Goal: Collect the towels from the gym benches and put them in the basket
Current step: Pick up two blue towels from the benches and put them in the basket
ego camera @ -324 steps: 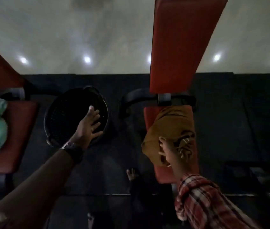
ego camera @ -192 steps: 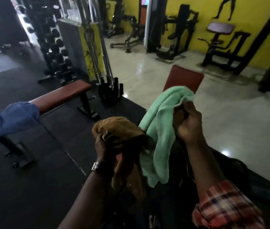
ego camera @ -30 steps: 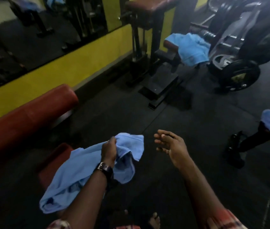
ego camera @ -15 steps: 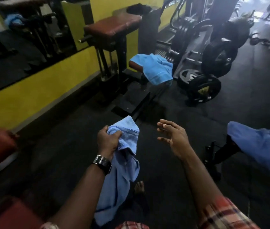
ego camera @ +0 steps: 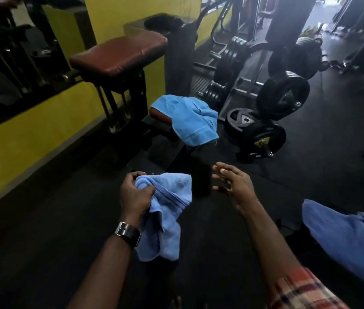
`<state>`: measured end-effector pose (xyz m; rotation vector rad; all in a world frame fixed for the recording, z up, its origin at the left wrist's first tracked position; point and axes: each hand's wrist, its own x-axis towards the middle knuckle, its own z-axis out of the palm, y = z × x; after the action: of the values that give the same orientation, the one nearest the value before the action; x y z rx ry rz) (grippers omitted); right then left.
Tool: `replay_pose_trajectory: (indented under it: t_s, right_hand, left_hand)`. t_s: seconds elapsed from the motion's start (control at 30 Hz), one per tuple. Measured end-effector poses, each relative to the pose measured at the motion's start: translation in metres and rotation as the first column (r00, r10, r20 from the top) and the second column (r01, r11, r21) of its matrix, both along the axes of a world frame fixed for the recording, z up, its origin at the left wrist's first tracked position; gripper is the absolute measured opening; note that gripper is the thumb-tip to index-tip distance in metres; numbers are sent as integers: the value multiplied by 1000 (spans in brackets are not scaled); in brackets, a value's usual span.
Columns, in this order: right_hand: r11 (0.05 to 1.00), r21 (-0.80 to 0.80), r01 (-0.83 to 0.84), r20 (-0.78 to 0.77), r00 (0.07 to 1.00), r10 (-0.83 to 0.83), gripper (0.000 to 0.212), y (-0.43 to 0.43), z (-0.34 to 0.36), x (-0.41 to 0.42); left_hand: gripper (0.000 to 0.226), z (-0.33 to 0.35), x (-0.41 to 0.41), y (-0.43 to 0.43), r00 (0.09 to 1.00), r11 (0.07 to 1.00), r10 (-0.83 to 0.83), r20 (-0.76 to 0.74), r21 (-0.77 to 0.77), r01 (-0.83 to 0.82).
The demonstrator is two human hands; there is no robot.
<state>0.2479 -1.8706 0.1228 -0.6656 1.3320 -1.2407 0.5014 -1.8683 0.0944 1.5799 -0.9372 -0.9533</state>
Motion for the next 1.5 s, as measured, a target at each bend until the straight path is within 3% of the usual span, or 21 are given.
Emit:
replay_pose_trajectory:
  t_s: [0.17, 0.47, 0.7, 0.87, 1.0, 1.17, 1.23, 1.37, 1.43, 1.5]
  right_hand:
    - [999, 10, 33, 4, 999, -33, 27, -95, -10, -14]
    - [999, 5, -35, 106, 994, 35, 25, -310, -37, -36]
    - [982, 103, -159, -20, 987, 161, 33, -430, -76, -36]
    - [956, 169, -239, -227, 935, 274, 43, -496, -106, -31]
    - [929, 226, -294, -259, 901, 348, 47, -540, -115, -23]
    - [863, 354, -361, -333, 813, 477, 65, -574, -132, -6]
    - [851, 404, -336, -465, 726, 507, 54, -584, -142, -1]
    - [897, 405, -179, -679, 598, 426, 37, -588, -153, 4]
    - [921, 383, -70, -751, 557, 355, 42, -586, -155, 1]
    - [937, 344, -67, -788, 522, 327, 55, -591, -160, 3]
  left_hand:
    - [28, 10, -3, -80, 998, 998, -13, 65, -63, 18]
    - [34, 34, -18, -240, 973, 987, 136, 187, -114, -116]
    - [33, 22, -41, -330, 963, 972, 233, 132, 1, -235]
    - [31, 7, -52, -385, 968, 970, 235, 86, 37, -239]
    - [29, -1, -56, -433, 969, 968, 241, 48, 54, -243]
    - [30, -8, -56, -484, 955, 952, 297, 2, 71, -296]
    - [29, -13, -54, -496, 953, 948, 304, -6, 101, -301]
    - [28, -21, -38, -500, 934, 915, 357, -12, 205, -347]
    - [27, -21, -37, -499, 930, 904, 369, -8, 235, -357]
    - [25, -21, -36, -497, 906, 881, 424, -9, 235, -410]
